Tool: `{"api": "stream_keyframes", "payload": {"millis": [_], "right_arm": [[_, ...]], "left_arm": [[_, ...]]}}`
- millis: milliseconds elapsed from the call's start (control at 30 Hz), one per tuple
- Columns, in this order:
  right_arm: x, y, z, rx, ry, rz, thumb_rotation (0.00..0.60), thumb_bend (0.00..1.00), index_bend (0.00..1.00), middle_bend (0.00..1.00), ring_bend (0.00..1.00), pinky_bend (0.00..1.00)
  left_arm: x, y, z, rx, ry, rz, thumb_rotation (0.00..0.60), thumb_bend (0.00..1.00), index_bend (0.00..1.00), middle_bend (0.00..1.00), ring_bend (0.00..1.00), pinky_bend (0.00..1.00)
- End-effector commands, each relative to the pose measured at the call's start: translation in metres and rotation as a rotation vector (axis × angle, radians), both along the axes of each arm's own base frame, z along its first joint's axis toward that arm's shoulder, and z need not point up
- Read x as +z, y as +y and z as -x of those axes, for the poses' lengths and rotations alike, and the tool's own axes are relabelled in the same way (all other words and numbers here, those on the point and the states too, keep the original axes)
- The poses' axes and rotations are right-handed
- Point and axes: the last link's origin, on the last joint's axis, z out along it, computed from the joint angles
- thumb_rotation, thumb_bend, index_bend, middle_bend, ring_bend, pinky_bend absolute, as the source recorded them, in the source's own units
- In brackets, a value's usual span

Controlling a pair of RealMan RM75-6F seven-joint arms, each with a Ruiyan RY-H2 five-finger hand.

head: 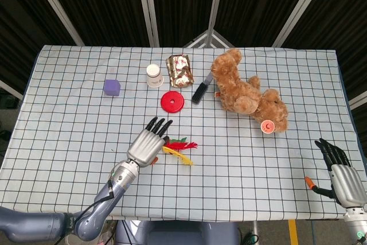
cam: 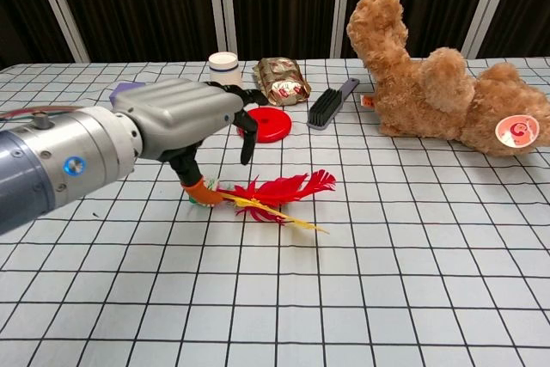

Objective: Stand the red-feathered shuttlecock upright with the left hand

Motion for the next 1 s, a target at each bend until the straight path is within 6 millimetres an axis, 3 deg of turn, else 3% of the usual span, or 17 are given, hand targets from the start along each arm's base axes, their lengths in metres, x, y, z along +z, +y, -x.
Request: {"api": "stream_keyframes", "payload": {"millis": [33, 433, 1000], "right_arm": [[0.0, 0.0, 0.0, -0.001, -0.002, -0.001, 0.6, 0.34, 0.0, 0.0, 0.0, 0.0], [0.0, -0.001, 0.0, -0.004, -0.016, -0.001, 0.6, 0.34, 0.0, 0.0, 0.0, 0.0], [0.001, 0.0, 0.0, -0.005, -0.028, -0.004, 0.6, 0.34, 0.0, 0.0, 0.0, 0.0]], "left_arm": [[-0.013, -0.001, -0.003, 0.008, 0.013, 0.012, 0.6, 0.31, 0.46, 0.0, 0.0, 0.0], [-0.054, -0.004, -0.019, 0.001, 0.005, 0.051, 0.6, 0.33, 0.47, 0.01, 0.0, 0.0], [-0.088, -0.008, -0.039, -0.01, -0.06, 0.054, 0.6, 0.42, 0.52, 0.05, 0.0, 0.0]]}}
